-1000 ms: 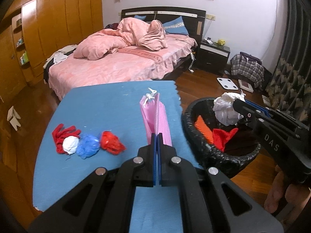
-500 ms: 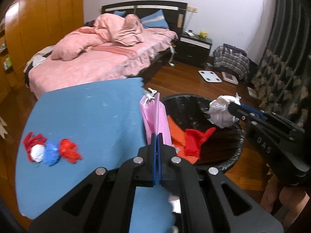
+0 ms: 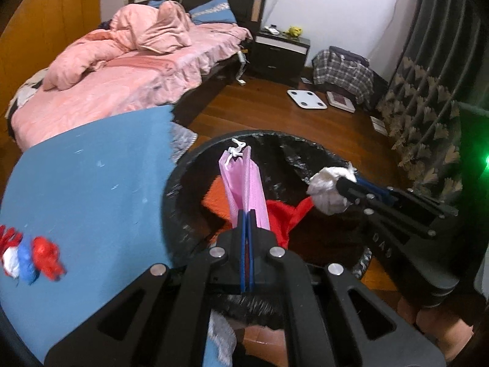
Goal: Collect trash
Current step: 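Open both tools to drop the pink bag and white bag into the bin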
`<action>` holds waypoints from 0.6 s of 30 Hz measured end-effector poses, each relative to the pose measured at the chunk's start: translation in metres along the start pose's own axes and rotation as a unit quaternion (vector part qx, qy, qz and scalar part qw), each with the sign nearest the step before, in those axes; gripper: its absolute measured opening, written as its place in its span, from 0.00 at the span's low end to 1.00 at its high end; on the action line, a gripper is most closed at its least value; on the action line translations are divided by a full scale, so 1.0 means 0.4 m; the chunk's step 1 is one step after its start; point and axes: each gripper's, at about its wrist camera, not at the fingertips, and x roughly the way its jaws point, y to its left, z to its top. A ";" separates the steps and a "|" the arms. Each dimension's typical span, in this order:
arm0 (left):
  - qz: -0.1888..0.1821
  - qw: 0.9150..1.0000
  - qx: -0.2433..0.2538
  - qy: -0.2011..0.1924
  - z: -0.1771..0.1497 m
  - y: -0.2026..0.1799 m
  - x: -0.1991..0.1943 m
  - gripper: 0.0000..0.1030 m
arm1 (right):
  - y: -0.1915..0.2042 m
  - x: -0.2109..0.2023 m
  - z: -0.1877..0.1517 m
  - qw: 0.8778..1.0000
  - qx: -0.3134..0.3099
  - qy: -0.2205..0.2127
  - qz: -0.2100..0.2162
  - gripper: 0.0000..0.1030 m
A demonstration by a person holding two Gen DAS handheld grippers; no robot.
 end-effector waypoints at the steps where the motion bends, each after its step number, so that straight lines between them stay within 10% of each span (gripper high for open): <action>1: -0.004 1.000 0.003 0.001 0.001 -0.003 0.015 0.06 | -0.007 0.014 -0.001 1.000 0.002 0.004 -0.001 0.13; 4: 0.002 1.000 0.022 0.008 -0.007 -0.011 0.065 0.60 | -0.033 0.052 -0.011 1.000 0.015 0.024 -0.005 0.30; 18: 0.055 0.998 -0.013 0.025 -0.158 0.195 -0.065 0.66 | 0.018 -0.054 -0.134 0.998 0.044 0.034 0.017 0.34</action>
